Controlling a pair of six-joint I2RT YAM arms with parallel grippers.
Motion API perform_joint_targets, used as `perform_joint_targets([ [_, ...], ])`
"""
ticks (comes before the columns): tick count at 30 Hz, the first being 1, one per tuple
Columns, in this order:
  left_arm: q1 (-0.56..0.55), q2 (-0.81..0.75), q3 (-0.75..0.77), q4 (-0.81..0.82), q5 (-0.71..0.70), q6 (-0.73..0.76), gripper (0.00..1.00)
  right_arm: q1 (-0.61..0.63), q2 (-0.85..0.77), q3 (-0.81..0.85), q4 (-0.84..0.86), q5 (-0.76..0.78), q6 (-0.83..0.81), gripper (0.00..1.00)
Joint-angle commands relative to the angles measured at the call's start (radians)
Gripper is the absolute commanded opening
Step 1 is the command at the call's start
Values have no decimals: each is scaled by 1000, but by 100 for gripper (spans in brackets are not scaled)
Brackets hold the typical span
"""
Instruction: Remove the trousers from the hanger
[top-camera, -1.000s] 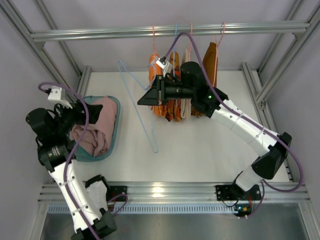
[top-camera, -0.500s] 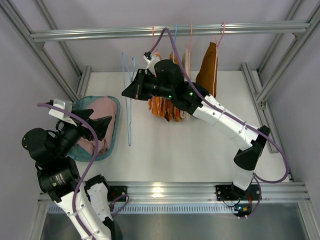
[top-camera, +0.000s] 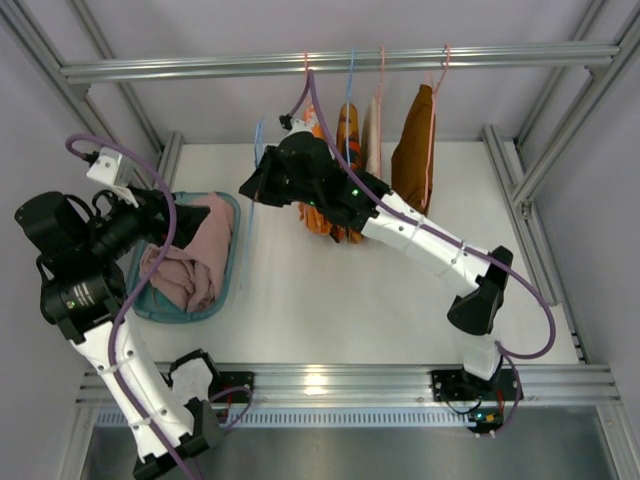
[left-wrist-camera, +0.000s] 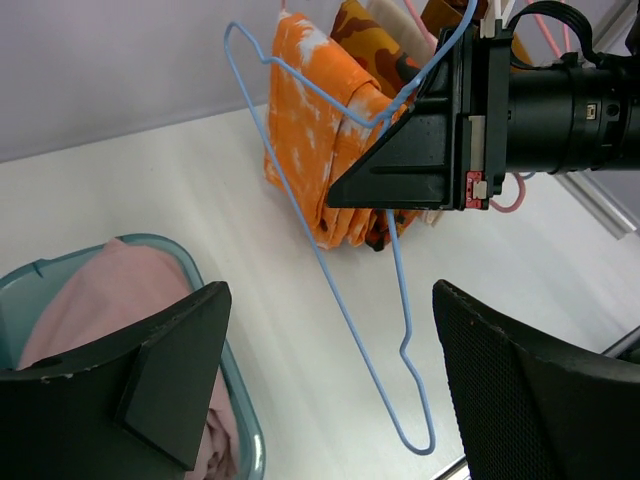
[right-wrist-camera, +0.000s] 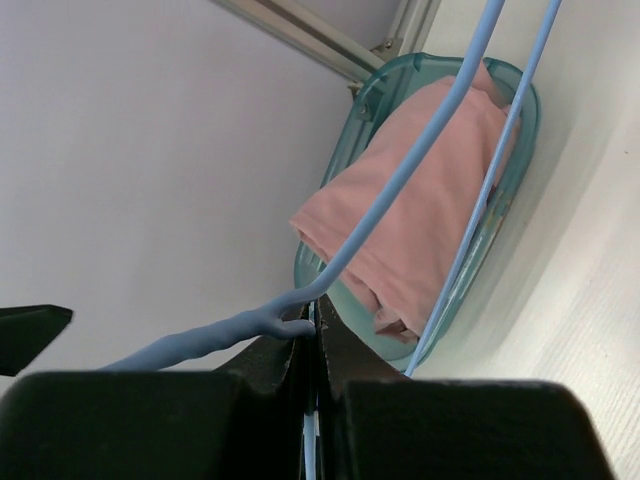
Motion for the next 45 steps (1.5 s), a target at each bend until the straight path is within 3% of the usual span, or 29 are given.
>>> perform_joint_targets([
  [1, 5, 54, 85, -132, 0, 149, 87, 21, 13, 67, -2, 46, 14, 0],
  [7, -30, 183, 134, -94, -155, 111, 82, 9, 8, 61, 1, 51, 5, 0],
  [9, -157, 213, 149, -42, -262, 81, 81, 8, 2, 49, 3, 59, 3, 0],
  [11, -374, 240, 174, -46, -483, 74, 82, 6, 1, 41, 4, 60, 2, 0],
  [14, -524, 268, 194, -46, -606, 51, 81, 6, 1, 37, 7, 68, 5, 0],
  [28, -686, 109, -3, -103, -744, 124, 79, 0, 31, 57, -36, 115, 52, 0],
  [39, -875, 105, -144, -32, -905, 130, 77, 0, 54, 84, -8, 97, 57, 0],
  [42, -932, 110, -173, -2, -996, 127, 73, 0, 53, 84, -4, 80, 63, 0],
  [45, -958, 110, -194, 40, -1091, 133, 60, 3, 48, 80, -5, 62, 77, 0],
])
